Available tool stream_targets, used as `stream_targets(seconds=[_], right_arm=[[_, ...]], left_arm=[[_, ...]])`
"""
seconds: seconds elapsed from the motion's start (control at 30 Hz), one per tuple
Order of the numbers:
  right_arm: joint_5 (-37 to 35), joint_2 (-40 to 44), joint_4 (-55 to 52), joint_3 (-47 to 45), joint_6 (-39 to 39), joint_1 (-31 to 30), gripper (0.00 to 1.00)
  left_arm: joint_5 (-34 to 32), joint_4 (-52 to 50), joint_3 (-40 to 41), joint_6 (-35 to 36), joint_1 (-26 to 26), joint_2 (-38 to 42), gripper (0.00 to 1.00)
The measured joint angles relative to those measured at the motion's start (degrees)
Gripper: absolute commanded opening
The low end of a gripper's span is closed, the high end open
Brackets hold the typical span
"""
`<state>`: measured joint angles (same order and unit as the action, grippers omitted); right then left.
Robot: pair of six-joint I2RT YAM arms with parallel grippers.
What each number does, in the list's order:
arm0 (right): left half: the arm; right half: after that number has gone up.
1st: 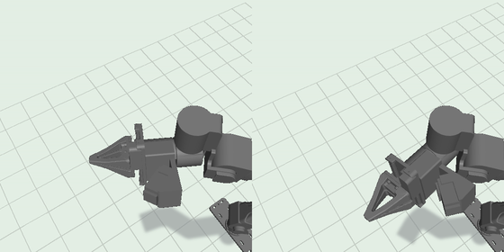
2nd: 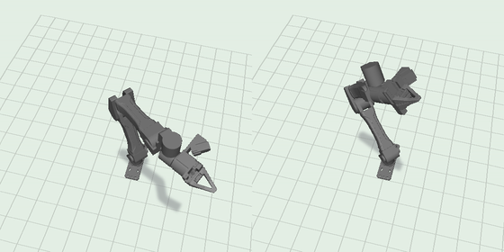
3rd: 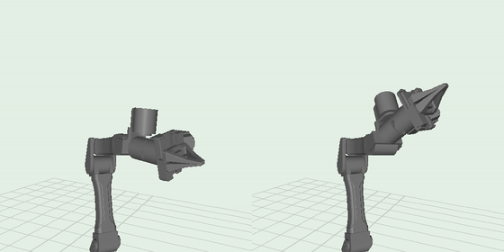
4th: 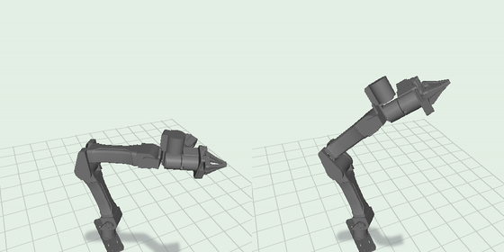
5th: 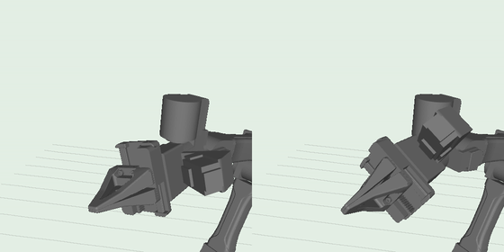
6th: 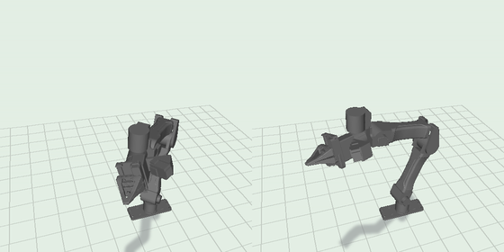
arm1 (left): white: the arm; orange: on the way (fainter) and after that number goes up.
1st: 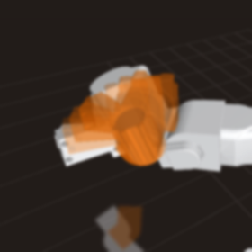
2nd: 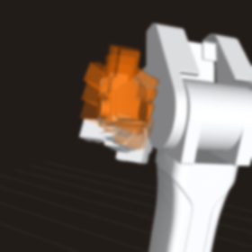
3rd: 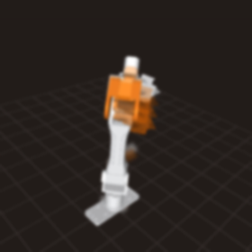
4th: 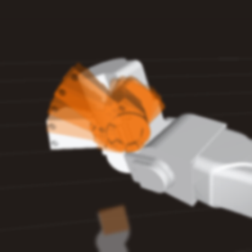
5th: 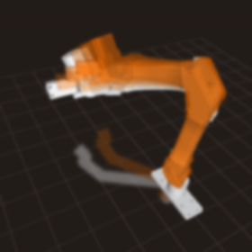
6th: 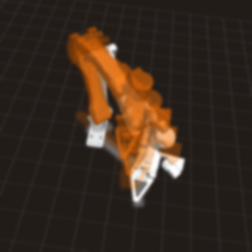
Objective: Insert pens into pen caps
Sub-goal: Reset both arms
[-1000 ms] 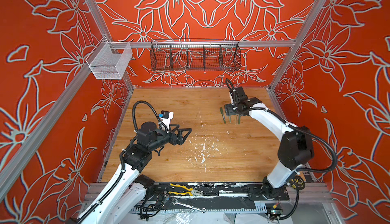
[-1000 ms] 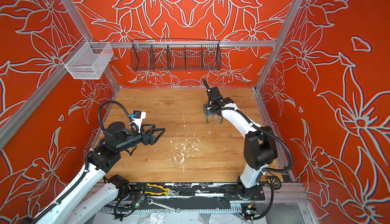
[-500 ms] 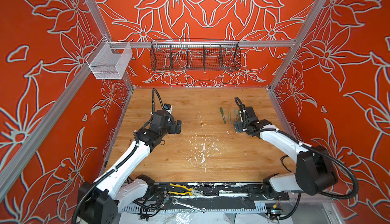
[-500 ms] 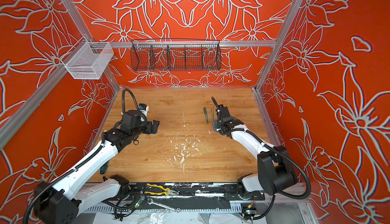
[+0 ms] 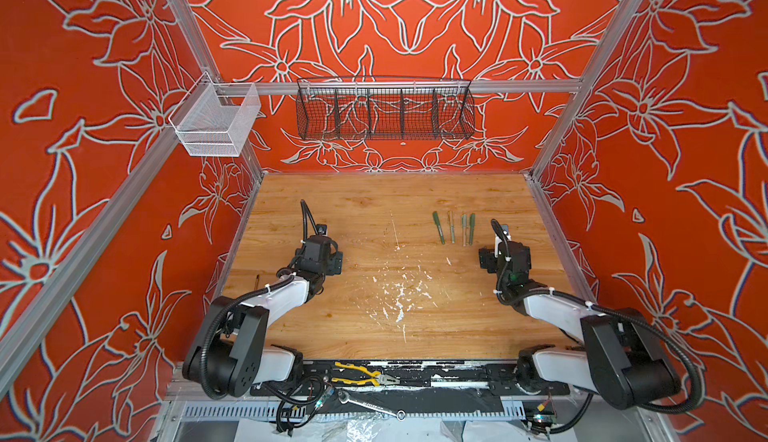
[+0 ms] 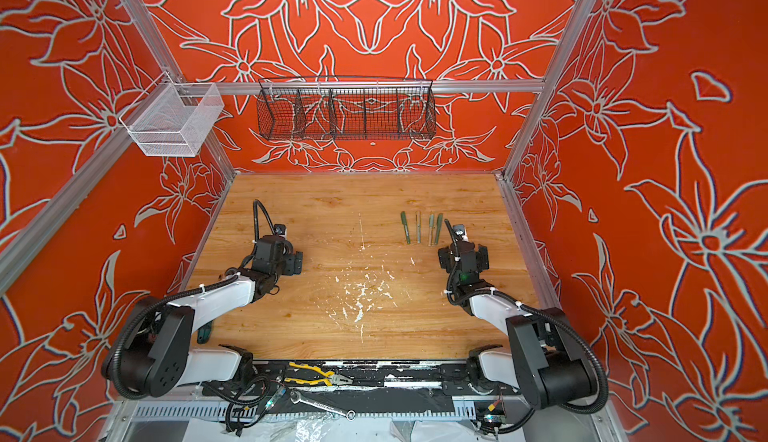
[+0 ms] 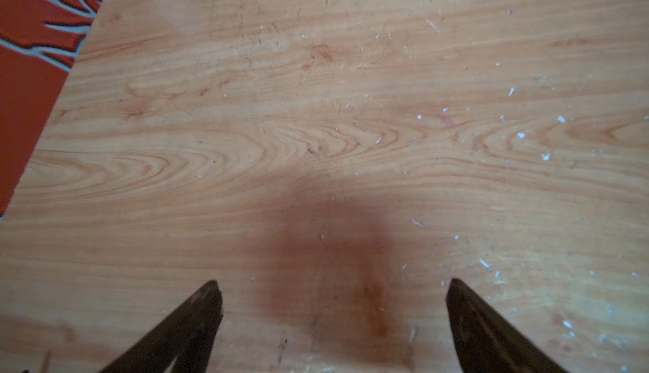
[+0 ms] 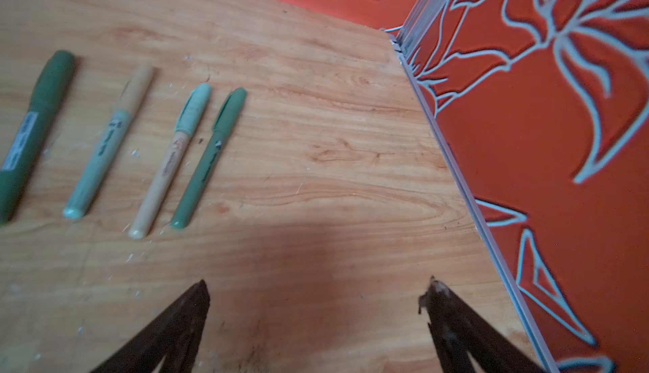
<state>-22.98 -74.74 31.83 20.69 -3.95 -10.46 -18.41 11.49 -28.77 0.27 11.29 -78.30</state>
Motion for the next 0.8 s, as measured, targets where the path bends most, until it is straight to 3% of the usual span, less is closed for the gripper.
stream_targets(seconds=[0.17,0.33,0.8], right_arm=[[1.8,-4.0,9.1,-2.3,0.0,0.3,0.97],[3.0,-4.0,12.4,-2.6,0.0,0.3,0.97],[12.9,-7.1,17.3,-3.9,1.5,5.1,0.97]], left_arm=[[0.3,14.6,5.3,2.0,-2.3,0.1,0.97],[3.7,24.4,10.6,-0.3,-9.1,-0.5,0.97],[8.3,30.2,11.1,-1.6,-10.5,-1.2,0.97]])
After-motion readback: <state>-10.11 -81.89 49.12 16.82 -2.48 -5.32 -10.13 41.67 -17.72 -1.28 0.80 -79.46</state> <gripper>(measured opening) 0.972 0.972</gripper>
